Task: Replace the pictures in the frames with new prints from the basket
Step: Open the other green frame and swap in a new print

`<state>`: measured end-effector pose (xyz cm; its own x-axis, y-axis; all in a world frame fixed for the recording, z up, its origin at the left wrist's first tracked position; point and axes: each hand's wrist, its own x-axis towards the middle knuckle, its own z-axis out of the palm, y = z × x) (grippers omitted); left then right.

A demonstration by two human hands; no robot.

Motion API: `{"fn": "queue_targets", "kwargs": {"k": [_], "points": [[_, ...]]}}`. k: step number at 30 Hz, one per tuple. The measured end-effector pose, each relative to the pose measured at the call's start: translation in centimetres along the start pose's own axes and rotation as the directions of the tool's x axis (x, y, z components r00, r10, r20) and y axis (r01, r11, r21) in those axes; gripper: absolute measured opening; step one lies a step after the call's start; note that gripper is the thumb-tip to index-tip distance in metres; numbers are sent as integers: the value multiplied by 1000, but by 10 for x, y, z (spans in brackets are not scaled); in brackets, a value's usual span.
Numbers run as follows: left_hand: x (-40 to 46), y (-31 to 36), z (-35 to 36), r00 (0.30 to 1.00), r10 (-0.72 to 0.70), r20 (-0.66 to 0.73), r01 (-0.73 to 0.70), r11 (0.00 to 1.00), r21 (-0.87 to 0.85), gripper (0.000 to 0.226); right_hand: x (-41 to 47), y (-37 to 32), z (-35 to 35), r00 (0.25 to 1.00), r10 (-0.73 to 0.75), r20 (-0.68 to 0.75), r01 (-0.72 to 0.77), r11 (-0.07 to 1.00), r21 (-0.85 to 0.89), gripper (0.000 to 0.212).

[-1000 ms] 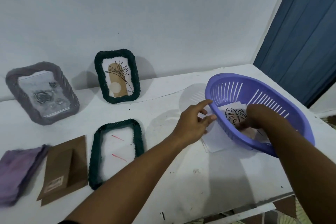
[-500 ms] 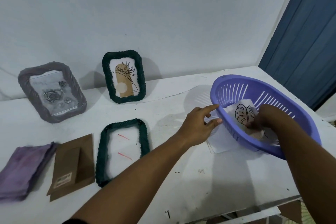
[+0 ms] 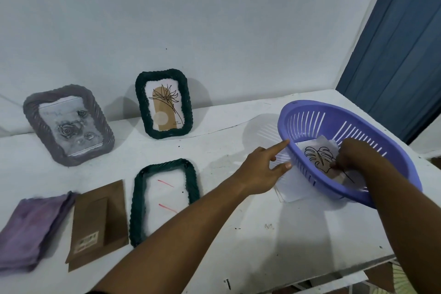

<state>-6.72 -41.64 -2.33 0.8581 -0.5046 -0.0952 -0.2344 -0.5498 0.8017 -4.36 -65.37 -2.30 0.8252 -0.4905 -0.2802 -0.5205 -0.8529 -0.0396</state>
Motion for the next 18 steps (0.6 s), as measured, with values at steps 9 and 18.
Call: {"fn": "queue_targets", "kwargs": {"k": [9, 18], "points": [[-5, 4, -13, 999, -16, -47, 16, 1000, 8, 52, 8, 6, -10, 990, -27, -138, 28, 1000, 4, 38], [-13, 23, -45, 974, 44, -224, -134, 903, -407, 32, -57, -43, -71, 921, -180, -347, 331, 832, 445, 24]]}}
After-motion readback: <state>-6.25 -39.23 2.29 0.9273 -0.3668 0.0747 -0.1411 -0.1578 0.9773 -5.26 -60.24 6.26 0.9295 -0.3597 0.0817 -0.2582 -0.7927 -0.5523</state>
